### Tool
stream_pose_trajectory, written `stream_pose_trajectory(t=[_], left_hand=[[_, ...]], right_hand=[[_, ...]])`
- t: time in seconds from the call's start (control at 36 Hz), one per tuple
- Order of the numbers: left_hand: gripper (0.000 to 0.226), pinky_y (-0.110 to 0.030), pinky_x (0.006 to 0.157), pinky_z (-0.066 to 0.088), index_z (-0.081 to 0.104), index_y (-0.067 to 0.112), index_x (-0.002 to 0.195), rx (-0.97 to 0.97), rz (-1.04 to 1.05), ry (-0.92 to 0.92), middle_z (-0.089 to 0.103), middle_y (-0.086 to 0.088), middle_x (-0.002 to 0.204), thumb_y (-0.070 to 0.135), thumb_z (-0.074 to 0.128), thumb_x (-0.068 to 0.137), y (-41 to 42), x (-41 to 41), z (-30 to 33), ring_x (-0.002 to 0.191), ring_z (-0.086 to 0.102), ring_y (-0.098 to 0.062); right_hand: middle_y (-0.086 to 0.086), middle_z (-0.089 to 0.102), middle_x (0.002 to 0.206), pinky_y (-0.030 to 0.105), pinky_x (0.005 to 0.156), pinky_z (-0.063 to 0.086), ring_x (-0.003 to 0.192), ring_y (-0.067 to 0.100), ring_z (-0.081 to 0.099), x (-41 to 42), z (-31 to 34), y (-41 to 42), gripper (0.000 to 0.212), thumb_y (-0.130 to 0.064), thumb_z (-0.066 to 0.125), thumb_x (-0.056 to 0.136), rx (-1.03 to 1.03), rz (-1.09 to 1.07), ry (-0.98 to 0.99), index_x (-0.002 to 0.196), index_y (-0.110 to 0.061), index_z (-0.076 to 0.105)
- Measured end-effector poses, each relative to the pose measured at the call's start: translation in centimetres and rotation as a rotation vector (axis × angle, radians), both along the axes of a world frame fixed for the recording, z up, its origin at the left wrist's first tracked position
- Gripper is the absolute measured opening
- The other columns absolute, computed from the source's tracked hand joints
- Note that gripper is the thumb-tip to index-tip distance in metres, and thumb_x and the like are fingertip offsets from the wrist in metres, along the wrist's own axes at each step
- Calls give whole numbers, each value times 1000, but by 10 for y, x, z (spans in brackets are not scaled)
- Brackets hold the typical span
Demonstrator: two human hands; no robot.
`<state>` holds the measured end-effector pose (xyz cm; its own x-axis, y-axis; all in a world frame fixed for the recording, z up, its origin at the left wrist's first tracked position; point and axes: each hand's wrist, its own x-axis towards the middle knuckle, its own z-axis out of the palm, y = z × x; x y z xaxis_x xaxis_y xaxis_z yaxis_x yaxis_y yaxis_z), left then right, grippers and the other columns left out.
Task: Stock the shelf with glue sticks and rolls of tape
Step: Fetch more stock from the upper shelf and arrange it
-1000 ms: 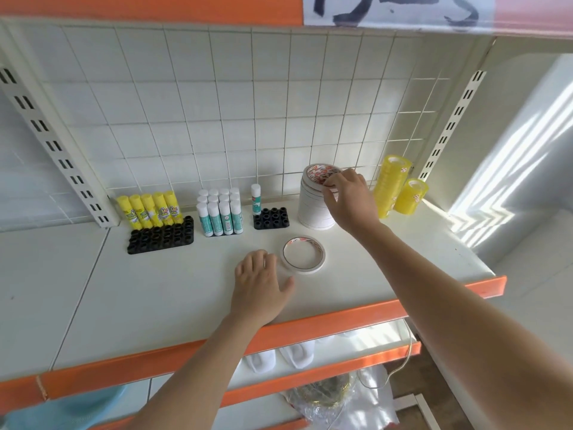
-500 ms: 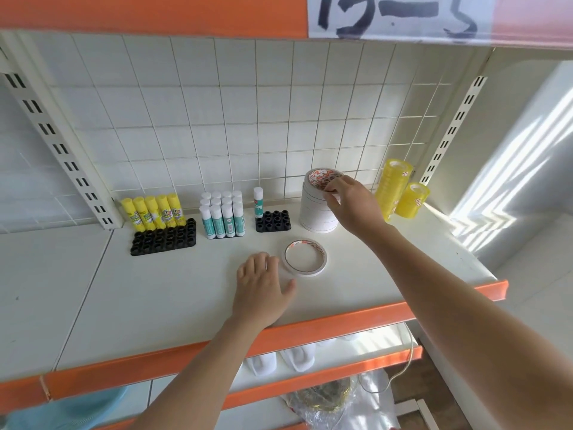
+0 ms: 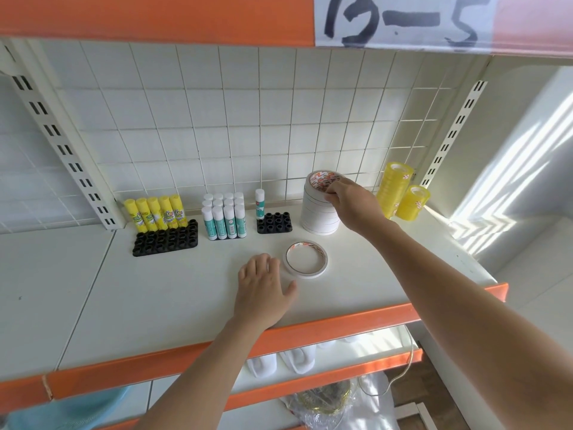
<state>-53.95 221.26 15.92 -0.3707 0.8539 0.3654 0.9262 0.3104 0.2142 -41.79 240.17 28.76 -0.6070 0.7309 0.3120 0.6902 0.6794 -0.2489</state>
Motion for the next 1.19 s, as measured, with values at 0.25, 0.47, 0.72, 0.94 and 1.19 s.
stream_pose_trajectory(t=[0.25,0.47,0.72,0.94,1.19], left_hand=[[52,-41,87,40,60,14,98,-14,3,-13,59,-6,107,54,36,76,-1,1,1,105,54,-29],[53,-41,88,39,60,14,98,-39,0,-30,58,-7,109,54,33,76,-2,1,4,107,53,-30],[61,-40,93,35,59,13,104,-72,-8,-47,56,-6,113,56,26,76,-3,3,8,112,50,-29],[52,-41,86,41,60,13,96,-45,2,-43,58,-6,104,54,34,76,-3,2,7,103,54,-30],[53,-41,88,40,60,14,98,-37,-1,-35,58,-6,106,54,33,76,-3,2,6,105,54,-29]], right_hand=[[5,57,117,33,68,42,98,29,57,1,1,-1,27,-31,47,98,11,2,3,107,-10,62],[7,58,114,34,68,41,98,31,57,0,2,0,28,-32,49,98,22,-9,-37,108,-8,61],[5,58,111,34,67,41,97,29,57,-2,4,0,27,-32,51,97,17,-10,-35,104,-9,61],[4,57,116,31,66,38,99,28,57,-2,5,-2,28,-33,53,95,26,-7,-63,109,-10,60],[9,62,102,31,65,36,95,31,57,-7,6,0,24,-30,57,93,-6,-38,-134,103,-8,59]])
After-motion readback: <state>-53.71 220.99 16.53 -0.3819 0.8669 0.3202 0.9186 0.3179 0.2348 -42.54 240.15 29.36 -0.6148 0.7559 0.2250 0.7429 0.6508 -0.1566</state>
